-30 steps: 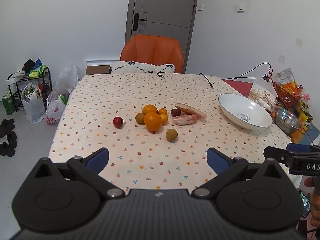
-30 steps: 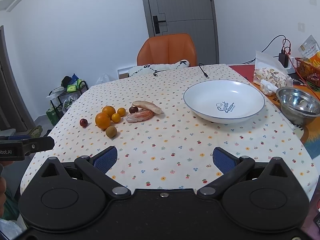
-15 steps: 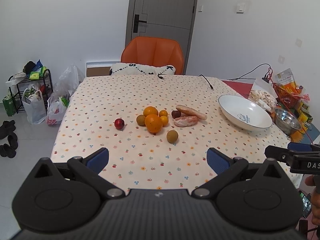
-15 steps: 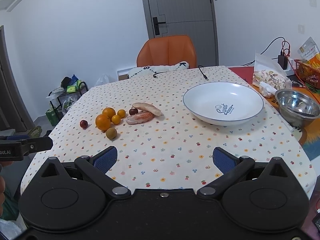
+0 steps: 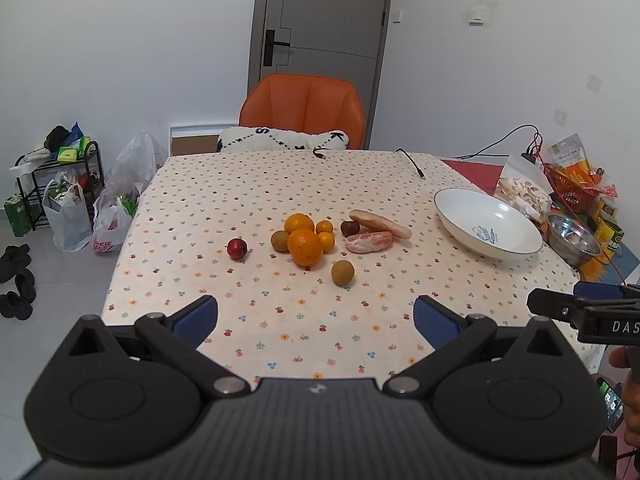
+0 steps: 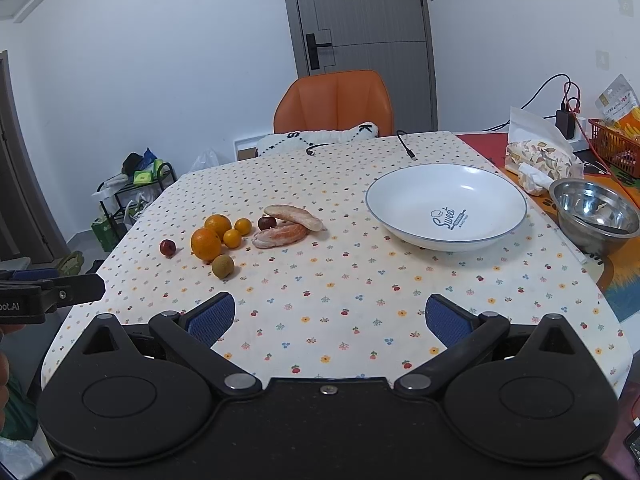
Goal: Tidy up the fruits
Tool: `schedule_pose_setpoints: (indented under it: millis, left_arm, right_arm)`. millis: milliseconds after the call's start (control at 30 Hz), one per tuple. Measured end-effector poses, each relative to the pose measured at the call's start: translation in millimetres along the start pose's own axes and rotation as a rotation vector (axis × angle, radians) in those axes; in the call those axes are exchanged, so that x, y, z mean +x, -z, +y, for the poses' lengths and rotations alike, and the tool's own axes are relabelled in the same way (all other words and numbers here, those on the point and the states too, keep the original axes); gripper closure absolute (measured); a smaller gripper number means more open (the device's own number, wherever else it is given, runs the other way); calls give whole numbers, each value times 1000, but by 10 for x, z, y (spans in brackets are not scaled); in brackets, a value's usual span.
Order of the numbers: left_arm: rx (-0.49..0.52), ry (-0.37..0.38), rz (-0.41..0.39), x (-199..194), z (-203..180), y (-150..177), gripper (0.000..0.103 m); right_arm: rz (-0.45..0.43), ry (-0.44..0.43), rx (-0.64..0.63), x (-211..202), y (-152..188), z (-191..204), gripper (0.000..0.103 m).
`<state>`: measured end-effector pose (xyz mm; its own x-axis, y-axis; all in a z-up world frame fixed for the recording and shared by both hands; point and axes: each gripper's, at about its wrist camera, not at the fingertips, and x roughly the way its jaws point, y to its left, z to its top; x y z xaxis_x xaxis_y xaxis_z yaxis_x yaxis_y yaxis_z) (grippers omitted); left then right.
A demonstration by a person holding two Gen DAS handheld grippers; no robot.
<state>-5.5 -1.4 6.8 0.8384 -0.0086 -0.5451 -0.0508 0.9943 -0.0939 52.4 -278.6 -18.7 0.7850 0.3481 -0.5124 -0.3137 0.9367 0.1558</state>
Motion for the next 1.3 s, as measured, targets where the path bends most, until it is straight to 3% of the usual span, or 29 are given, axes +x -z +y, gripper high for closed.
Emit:
schedule_pose_setpoints:
  millis: [833,1300]
  left_arm:
    - [15,-5,18,142,34,-13,0]
    - [-6,12,5,363,164,-84,0]
  right_arm:
    - [21,-22,-12,148,-33,54,0]
    - [62,-146,-40,438,-78,161,0]
